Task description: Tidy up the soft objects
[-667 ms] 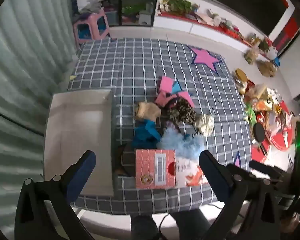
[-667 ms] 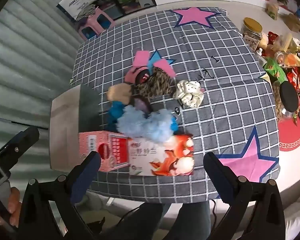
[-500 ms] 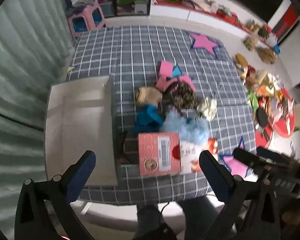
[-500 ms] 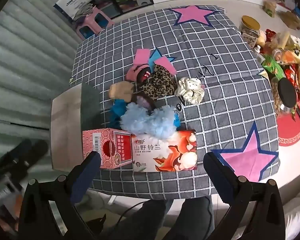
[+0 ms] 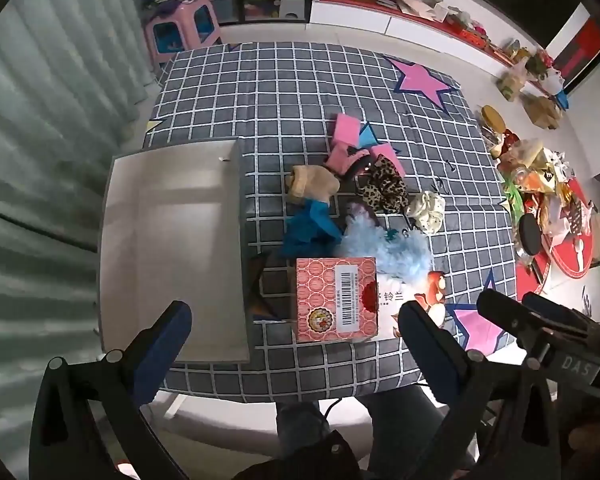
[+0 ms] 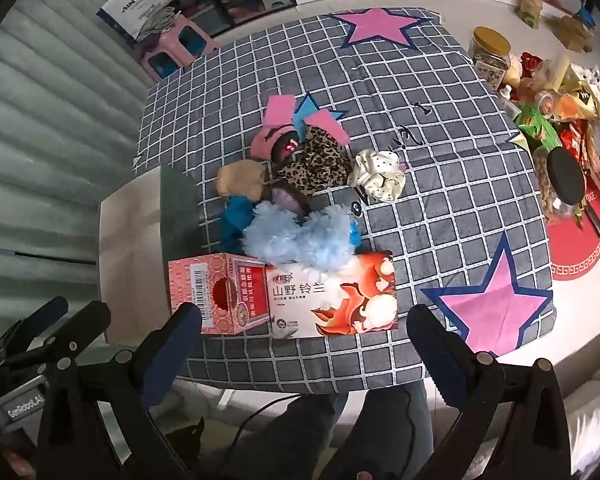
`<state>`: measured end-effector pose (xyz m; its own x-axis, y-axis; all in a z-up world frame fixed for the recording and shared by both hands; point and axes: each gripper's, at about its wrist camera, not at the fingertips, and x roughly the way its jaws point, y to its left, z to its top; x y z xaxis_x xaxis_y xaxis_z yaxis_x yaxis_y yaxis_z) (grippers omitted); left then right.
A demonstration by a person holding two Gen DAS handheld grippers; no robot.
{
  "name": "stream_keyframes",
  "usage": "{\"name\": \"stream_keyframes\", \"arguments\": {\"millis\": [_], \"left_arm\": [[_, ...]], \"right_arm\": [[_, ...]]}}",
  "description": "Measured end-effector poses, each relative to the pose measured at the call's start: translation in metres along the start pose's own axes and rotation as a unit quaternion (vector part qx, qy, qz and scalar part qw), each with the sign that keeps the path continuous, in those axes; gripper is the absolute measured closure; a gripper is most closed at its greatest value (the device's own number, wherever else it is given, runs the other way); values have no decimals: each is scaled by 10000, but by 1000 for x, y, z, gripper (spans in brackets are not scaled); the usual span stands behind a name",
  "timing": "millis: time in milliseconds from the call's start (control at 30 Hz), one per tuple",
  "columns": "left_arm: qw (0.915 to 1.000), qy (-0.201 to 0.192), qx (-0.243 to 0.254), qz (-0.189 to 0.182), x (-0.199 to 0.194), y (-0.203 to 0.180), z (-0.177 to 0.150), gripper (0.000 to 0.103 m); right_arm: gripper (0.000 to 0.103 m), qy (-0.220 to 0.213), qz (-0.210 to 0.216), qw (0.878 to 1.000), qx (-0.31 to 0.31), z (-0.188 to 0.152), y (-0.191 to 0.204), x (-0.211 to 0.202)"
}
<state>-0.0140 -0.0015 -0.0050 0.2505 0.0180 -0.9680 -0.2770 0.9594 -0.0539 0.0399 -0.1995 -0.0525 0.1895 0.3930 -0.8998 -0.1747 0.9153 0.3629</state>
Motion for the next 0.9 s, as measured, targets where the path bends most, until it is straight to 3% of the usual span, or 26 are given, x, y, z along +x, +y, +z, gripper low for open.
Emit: {"name": "stream_keyframes", "arguments": {"millis": [167, 333, 667, 900], "left_arm": [[9999, 121, 10, -57, 5, 11, 3, 0], [9986, 264, -321, -322, 13, 29, 8, 0], [9945, -494, -832, -400, -15, 51, 52, 0], [9935, -651, -933, -1, -10, 56, 55, 0]], "right_arm": [[0, 36, 13, 10000, 64, 0, 1, 2], [0, 72, 55, 9999, 114, 0, 3, 2], [0, 112, 45, 9998, 154, -5, 6, 2], [0, 52, 17, 9998, 201, -7, 5, -2]]}}
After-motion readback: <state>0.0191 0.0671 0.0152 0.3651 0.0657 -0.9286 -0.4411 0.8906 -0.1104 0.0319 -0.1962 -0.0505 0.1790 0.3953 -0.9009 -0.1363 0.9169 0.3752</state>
